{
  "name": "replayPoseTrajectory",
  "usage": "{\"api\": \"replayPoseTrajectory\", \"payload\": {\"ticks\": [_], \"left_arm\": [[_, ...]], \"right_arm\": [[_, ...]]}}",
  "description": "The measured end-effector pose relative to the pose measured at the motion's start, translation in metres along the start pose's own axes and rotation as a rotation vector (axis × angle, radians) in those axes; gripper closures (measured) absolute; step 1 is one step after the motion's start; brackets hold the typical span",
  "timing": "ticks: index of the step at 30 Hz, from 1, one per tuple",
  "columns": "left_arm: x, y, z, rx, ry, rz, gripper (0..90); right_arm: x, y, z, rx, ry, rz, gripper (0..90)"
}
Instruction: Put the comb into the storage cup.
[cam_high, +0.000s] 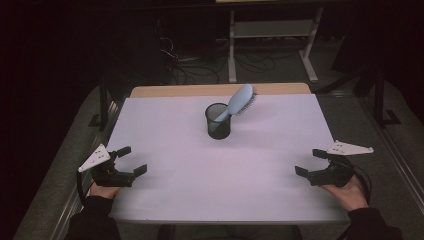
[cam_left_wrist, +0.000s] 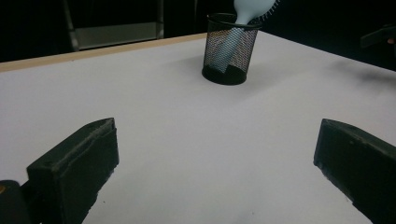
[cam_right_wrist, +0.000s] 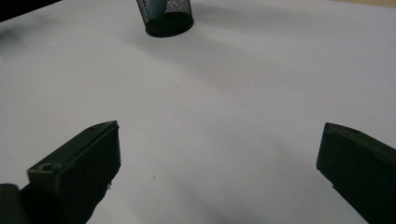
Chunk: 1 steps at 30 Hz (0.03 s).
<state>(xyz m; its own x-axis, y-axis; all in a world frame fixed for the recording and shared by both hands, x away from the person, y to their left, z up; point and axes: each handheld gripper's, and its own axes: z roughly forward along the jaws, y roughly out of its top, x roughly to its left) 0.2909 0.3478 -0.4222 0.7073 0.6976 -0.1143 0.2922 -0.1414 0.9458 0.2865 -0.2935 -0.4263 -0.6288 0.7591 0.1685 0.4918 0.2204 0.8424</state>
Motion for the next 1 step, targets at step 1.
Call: {"api": "replayPoseTrajectory", "payload": {"ticks": [1], "left_arm": [[0.0000,-0.0006,0.0002,-0.004,0.000,-0.006,0.0]], "right_arm": [[0.0002,-0.0004,-0.0003,0.001,0.000,0.001,0.0]]}}
